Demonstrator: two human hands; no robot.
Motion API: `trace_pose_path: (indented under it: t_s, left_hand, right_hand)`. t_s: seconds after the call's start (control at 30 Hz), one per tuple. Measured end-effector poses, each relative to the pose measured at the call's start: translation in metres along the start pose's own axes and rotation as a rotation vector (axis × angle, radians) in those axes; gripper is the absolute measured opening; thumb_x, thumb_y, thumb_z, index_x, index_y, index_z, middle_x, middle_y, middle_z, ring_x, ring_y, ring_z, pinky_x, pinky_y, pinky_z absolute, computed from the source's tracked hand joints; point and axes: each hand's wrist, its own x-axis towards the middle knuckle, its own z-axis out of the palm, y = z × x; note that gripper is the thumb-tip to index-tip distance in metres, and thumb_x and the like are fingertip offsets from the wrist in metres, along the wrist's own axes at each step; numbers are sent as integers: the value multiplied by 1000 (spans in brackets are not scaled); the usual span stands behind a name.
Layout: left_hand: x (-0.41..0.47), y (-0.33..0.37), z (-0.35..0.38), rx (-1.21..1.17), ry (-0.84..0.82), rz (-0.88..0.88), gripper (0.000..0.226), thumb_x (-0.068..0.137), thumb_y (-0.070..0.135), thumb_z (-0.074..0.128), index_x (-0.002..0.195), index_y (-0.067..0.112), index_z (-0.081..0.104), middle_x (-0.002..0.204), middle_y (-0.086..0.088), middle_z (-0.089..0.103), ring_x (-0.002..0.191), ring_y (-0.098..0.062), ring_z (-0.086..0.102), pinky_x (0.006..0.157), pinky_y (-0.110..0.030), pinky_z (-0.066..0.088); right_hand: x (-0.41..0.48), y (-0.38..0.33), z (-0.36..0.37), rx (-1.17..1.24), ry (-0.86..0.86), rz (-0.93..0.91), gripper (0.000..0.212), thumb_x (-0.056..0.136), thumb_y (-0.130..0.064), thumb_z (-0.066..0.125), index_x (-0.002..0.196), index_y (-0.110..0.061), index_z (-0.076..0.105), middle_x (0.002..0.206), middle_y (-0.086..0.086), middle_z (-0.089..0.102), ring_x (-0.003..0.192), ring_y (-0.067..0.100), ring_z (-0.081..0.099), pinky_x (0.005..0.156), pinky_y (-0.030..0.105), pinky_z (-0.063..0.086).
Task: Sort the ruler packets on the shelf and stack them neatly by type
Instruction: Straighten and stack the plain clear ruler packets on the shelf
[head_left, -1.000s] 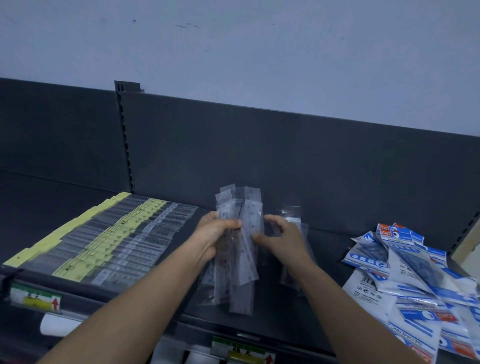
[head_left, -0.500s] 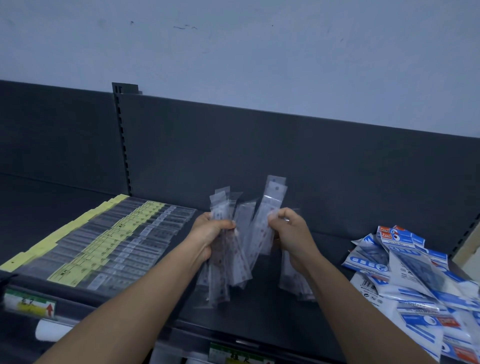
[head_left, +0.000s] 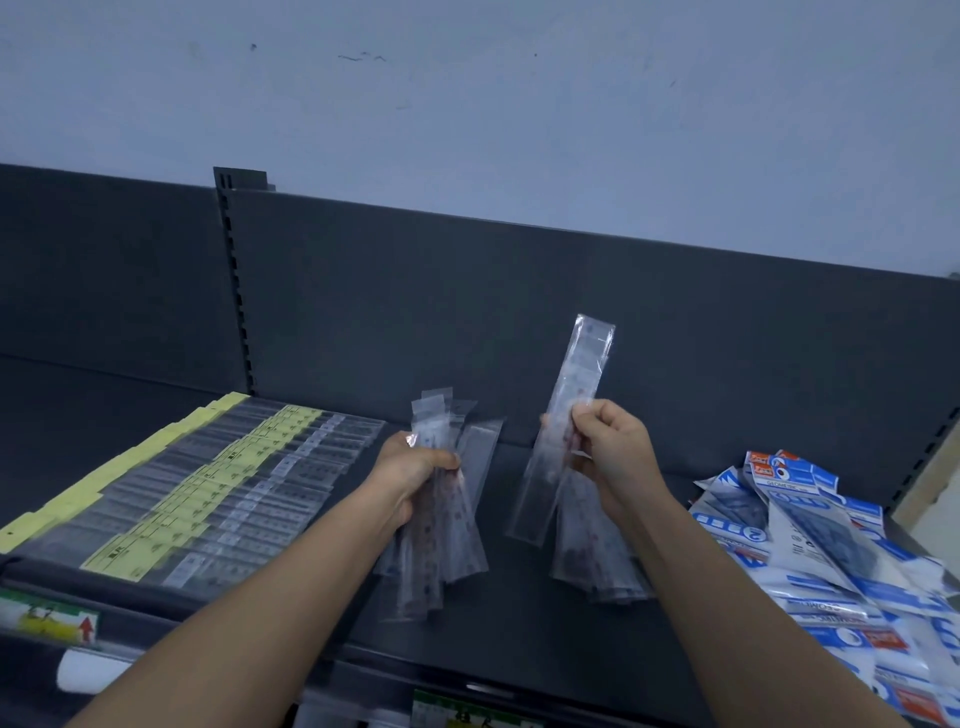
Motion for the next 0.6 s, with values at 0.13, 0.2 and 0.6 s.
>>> trace_pose_path:
  t_s: [0.13, 0.2, 0.6]
  left_hand:
    - [-1, 0, 3, -7, -4, 6, 26, 76, -8, 70, 89, 9, 54, 78, -15, 65, 60, -25, 63, 51, -28, 52]
    - [-2, 1, 8, -58, -31, 18, 25, 77, -6, 71, 88, 10, 55, 79, -15, 66, 62, -25, 64, 55, -30, 53]
    - [-18, 5, 29, -94, -160, 63, 31, 71, -2, 78, 95, 10, 61, 80, -7, 73, 66, -18, 71, 53, -25, 53]
  right_hand:
    - [1, 5, 0, -65, 34, 42, 12, 93, -15, 61, 85, -10, 54, 63, 1, 45, 57, 13, 45, 55, 28, 44]
    - [-1, 9, 5, -75, 33, 77, 14, 92, -15, 62, 81, -11, 54, 65, 2, 50, 59, 15, 47, 57, 30, 45]
    - [-13, 23, 32, -59, 38, 82, 19, 83, -15, 73, 75, -12, 55, 80, 9, 66, 79, 23, 64, 80, 41, 56]
